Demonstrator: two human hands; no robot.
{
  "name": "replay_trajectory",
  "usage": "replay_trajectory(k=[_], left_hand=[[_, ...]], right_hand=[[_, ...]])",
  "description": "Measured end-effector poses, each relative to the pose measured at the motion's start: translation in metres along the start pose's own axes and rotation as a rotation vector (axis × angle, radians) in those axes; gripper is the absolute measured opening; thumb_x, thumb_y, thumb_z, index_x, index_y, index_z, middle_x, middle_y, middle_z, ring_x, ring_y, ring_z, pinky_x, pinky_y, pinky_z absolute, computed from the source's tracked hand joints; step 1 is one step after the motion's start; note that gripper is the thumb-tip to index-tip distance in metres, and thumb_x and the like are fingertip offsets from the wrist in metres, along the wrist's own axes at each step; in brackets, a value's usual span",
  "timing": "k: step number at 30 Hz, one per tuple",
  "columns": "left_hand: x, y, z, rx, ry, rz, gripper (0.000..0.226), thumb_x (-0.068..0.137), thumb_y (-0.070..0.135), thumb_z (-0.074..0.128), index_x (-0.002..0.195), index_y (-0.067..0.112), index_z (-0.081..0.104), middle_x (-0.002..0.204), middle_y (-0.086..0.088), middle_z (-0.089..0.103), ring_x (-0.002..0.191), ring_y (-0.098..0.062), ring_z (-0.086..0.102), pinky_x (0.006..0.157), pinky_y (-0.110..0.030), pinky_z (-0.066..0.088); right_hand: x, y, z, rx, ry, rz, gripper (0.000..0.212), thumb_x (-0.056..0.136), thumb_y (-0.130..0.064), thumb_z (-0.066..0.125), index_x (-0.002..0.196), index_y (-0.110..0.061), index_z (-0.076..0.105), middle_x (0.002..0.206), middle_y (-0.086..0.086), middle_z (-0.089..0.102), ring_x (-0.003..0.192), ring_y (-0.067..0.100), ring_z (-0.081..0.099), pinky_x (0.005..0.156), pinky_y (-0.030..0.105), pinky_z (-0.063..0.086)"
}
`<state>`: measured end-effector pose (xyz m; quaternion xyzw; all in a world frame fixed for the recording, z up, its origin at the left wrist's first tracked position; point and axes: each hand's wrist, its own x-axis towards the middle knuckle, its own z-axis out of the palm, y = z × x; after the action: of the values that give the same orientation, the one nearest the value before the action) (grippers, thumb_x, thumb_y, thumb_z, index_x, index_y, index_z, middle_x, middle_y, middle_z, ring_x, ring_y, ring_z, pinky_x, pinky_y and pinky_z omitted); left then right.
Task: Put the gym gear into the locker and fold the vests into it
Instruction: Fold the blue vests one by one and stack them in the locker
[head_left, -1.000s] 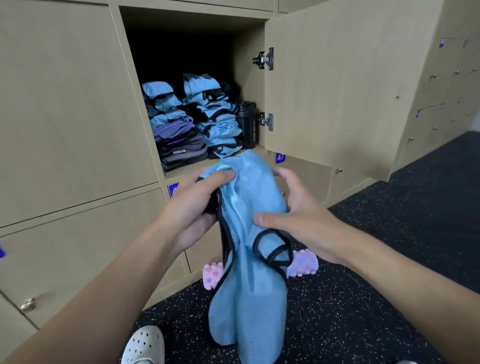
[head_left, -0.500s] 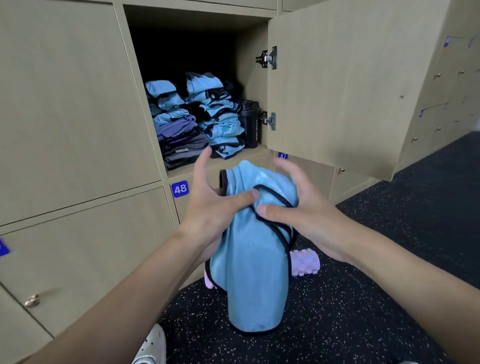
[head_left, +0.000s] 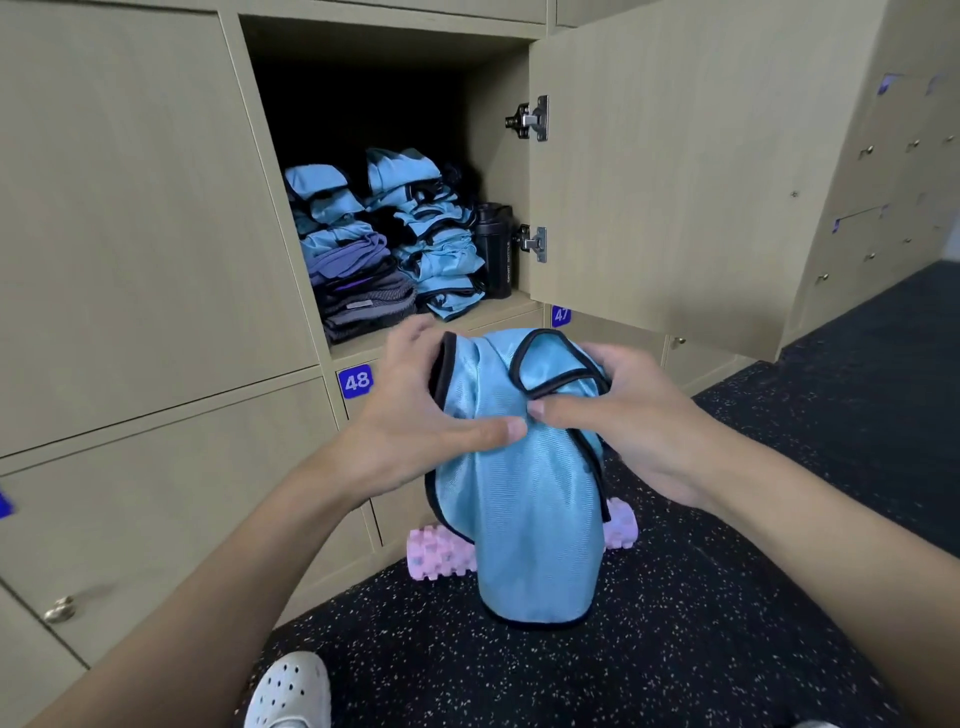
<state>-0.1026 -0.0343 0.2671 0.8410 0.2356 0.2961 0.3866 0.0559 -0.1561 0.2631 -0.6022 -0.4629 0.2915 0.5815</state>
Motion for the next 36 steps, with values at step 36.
replay_trajectory(k=[36], left_hand=[[-0.009, -0.001, -0.005, -0.231, -0.197, 0.122, 0.104, 0.067, -0.008, 0.085, 0.143, 0.039, 0.032, 0.127, 0.025, 0.055, 0.120, 0.001, 0.057, 0.089, -0.016, 0.051]], right_hand=[[0.001, -0.010, -0.002, 0.155, -0.042, -0.011, 0.065, 0.063, -0.002, 0.083, 0.119, -0.023, 0.060, 0.101, 0.000, 0.074, 0.085, 0.013, 0.073, 0.067, 0.026, 0.058]])
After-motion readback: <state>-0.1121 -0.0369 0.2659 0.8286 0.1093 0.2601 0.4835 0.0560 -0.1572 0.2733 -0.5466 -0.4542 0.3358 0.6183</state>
